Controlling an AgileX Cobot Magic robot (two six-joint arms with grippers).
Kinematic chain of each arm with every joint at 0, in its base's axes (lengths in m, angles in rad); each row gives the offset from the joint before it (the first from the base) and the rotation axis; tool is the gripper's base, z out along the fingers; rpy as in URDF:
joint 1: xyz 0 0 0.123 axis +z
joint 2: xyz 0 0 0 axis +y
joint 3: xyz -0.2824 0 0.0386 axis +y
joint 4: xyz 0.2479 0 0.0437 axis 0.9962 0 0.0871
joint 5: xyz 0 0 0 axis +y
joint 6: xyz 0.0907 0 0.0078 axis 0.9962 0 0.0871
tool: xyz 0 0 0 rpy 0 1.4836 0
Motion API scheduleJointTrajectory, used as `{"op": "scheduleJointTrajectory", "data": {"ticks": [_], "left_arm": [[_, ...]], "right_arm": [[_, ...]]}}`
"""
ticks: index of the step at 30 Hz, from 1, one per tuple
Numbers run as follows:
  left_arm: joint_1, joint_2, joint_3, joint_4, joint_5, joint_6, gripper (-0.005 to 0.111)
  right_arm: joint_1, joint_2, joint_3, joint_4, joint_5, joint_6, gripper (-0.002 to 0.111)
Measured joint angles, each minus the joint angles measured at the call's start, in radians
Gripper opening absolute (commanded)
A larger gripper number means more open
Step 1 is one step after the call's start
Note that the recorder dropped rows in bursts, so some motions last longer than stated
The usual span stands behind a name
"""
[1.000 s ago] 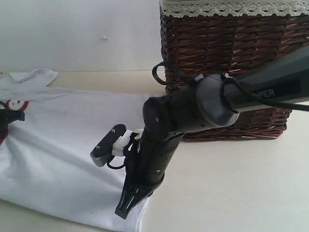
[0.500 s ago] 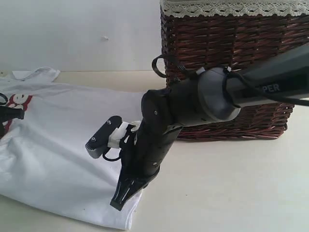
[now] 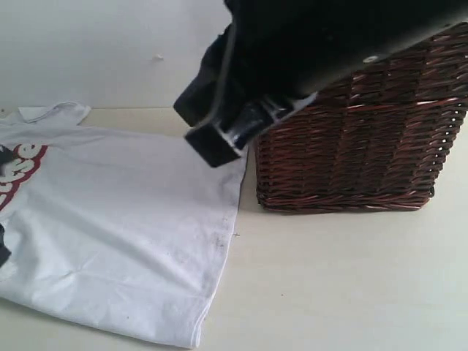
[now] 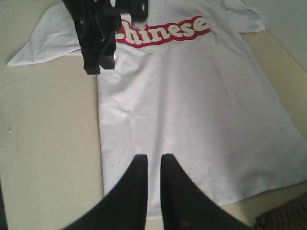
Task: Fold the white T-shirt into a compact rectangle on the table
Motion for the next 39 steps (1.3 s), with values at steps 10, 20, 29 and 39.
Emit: {"op": "scheduleJointTrajectory", "data": {"ticks": [10,20,29,39], "left_arm": [[-0.083,0.0,0.211,0.146,-0.289,0.324,0.06],[-0.083,0.008,0.271,0.454,-0.488,0.36,0.05],[-0.083,0.096,0.274,0.503,-0.531,0.36,0.003],[-0.083,0.021,0.262,0.511,-0.444,0.349,0.0]], "right_arm": [[0.0,-0.118,0.0,-0.037,0.112,0.031,0.013],[0.0,-0.118,0.0,-0.037,0.112,0.031,0.013],[0.0,-0.118,0.0,-0.037,0.115,0.031,0.013],[0.0,-0.118,0.0,-0.037,0.117,0.031,0.013]]}}
